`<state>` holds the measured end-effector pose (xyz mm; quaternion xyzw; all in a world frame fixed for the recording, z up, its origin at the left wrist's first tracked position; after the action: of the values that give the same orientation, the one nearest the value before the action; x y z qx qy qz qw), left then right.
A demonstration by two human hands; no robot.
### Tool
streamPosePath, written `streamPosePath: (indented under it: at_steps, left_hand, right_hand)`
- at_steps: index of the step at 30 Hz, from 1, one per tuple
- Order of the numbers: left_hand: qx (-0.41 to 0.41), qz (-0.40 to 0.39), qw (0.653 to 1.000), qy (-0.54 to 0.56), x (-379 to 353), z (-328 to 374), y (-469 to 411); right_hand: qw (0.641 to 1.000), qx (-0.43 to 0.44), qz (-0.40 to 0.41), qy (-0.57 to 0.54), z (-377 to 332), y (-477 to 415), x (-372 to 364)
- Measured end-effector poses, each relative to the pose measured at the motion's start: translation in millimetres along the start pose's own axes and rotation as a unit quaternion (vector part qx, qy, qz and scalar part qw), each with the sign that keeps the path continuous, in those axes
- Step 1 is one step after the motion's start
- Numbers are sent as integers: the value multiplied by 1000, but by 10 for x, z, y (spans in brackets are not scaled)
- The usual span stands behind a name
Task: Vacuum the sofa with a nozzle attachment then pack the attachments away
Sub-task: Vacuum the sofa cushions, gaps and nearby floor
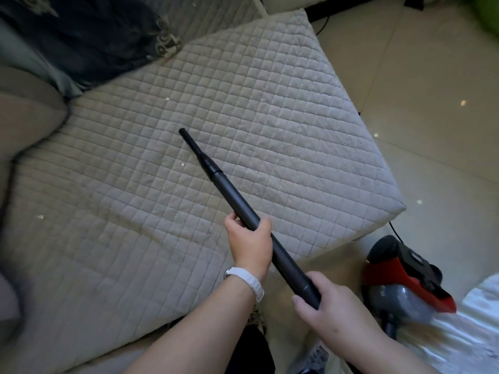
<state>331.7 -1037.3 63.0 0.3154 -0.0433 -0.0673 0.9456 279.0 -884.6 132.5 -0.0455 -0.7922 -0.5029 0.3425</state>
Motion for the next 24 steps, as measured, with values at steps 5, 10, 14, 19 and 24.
streamPosePath:
  at_steps: [5,10,14,19,24]
  left_hand:
    - [11,14,1000,24,146,47,-96]
    - [35,-1,999,18,137,-22,62]
    - [55,-21,998,-2,56,-121,303]
    - [81,-16,997,3,35,-224,543]
    - [84,10,996,11,77,-272,639]
  right_hand:
    - [1000,26,-6,9,-127,-71,21]
    - [1000,6,-20,13,-8,53,17]
    - [999,-19,-26,28,150,234,34]
    - [998,-15,-43,33,385,365,43]
    - [998,4,-57,33,440,360,14]
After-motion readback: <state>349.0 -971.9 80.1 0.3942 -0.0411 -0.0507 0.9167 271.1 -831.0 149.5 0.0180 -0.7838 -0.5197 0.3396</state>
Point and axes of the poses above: each hand's wrist, its own y-axis away from the middle knuckle, its own x-axis out of the back of the hand, z = x × y, the point moved 1 cm from there along -y, towards the middle knuckle, and after that the axes turned 15 degrees about y, right-handed, at the moved point
